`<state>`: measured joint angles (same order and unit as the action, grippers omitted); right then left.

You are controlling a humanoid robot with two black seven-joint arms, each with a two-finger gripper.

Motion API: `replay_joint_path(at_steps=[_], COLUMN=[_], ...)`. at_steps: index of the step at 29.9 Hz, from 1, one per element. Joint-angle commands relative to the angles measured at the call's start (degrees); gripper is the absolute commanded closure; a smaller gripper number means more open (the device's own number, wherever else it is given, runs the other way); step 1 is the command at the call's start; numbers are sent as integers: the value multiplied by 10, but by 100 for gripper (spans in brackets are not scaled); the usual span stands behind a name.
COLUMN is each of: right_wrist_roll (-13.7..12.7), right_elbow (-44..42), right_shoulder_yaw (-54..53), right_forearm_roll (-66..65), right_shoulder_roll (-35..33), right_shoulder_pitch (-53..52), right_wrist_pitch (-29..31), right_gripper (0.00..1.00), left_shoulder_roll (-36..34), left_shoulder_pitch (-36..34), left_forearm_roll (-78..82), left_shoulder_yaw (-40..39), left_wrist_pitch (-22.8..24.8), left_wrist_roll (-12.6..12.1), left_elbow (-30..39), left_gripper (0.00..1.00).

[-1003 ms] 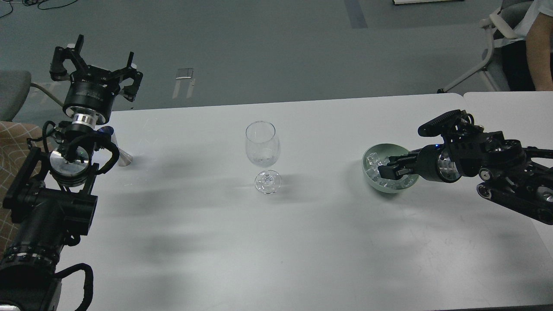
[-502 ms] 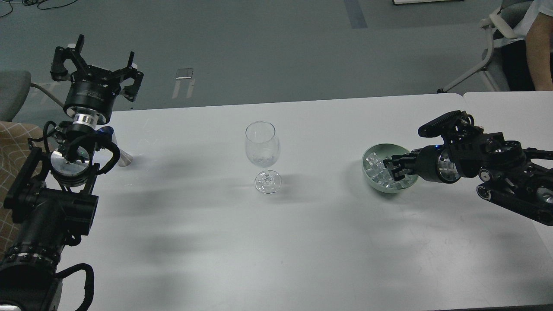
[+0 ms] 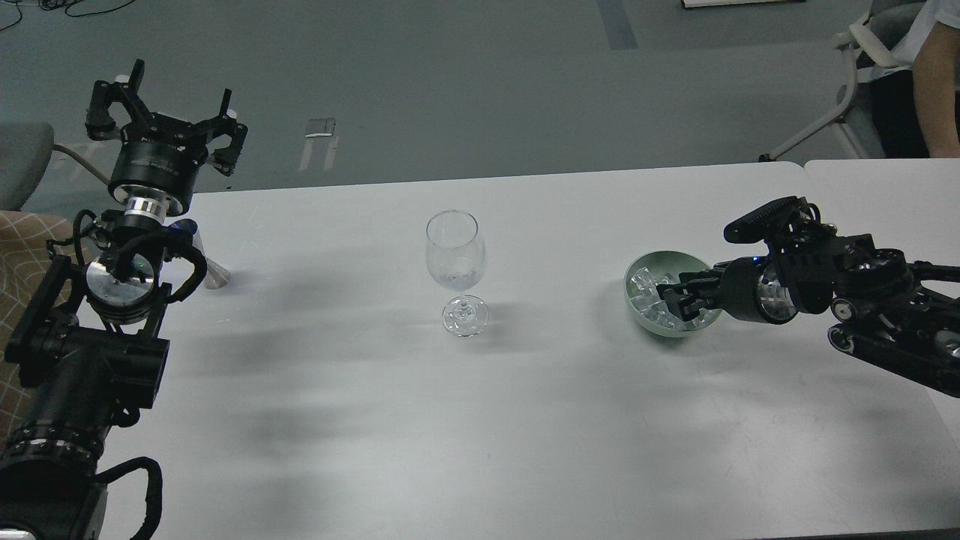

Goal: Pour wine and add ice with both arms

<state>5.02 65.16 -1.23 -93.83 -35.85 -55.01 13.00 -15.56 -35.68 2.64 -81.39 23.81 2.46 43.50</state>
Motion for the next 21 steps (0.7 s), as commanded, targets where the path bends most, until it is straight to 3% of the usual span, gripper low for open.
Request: replay_joint_path(at_steps=[1,13,21], right_wrist_roll=[0,1,1], right_elbow=[-2,-2,0], right_shoulder_yaw=[0,1,1], right_forearm_roll=[-1,-1,-2], right_shoulder_roll=[2,4,6], right_shoulder_pitch=[2,11,10], right_wrist_pitch=[0,0,1], right_gripper=[36,36,52], left_shoulder_roll=[0,1,1], left_shoulder_pitch=[0,0,1], left_forearm_roll=[0,0,0], left_shoulder_yaw=[0,0,0], left_wrist_pitch=[0,1,1], left_wrist_roll=[0,0,0], left_elbow=[0,0,0], left_gripper=[2,2,2])
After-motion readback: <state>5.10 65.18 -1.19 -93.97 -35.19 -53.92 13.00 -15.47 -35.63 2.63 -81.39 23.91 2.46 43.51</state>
